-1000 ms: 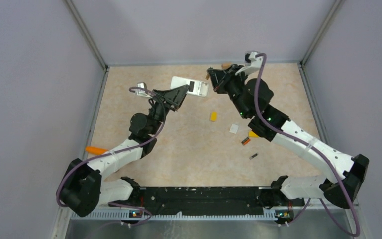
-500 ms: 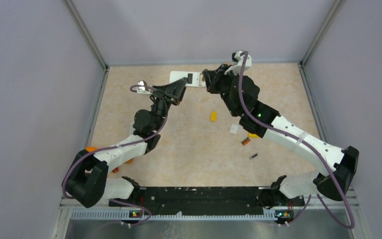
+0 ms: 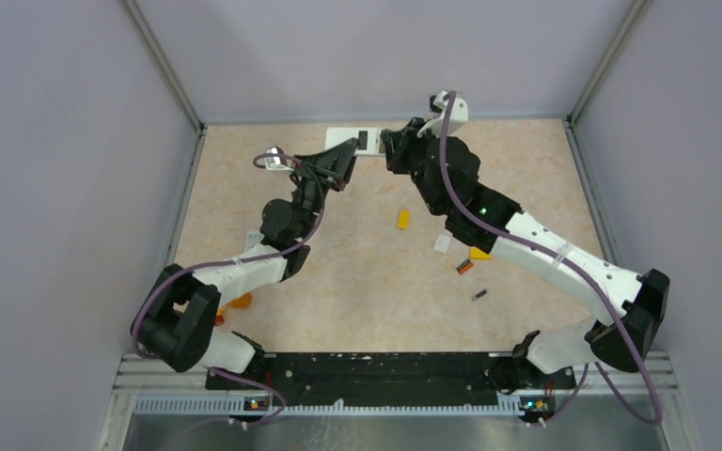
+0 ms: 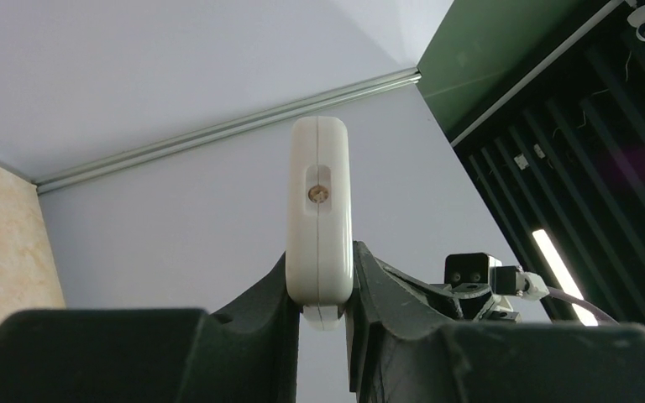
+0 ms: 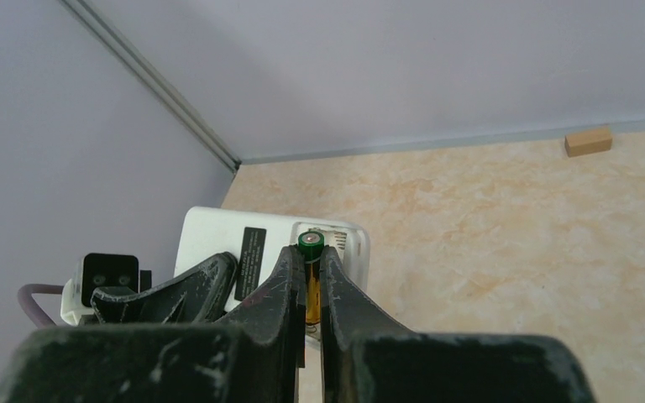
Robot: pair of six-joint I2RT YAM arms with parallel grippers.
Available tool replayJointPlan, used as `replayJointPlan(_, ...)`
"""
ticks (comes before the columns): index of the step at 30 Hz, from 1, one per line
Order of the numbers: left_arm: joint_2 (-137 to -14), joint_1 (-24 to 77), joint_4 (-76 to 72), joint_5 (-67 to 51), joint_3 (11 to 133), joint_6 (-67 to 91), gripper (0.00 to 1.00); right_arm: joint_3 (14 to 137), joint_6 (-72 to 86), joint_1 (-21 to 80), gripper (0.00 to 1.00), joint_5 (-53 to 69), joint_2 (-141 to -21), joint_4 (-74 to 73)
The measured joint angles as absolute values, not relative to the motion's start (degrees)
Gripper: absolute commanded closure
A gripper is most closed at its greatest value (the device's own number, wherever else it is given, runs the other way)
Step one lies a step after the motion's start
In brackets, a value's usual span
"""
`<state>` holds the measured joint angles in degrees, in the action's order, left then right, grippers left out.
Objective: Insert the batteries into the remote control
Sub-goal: Load the battery into the remote control.
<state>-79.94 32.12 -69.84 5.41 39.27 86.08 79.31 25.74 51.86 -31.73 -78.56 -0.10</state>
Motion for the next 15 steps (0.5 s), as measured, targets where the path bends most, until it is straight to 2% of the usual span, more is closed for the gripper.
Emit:
replayJointPlan(2,-80.7,32.1,-70.5,5.3,39.3,86.8,1.0,79.6,25.8,51.9,0.98,-32.1,-78.6,-1.1)
replayJointPlan(8,-81.7,32.1,-72.5,5.0,39.6,88.6,1.0,81.1,26.2,52.0,0.82,-32.5,-78.7,-2.9)
replayJointPlan(15,-82.1,32.1,-72.9,4.5,40.3,90.1,1.0,84.2,26.2,52.1,0.78,-32.4,-79.9,-5.1)
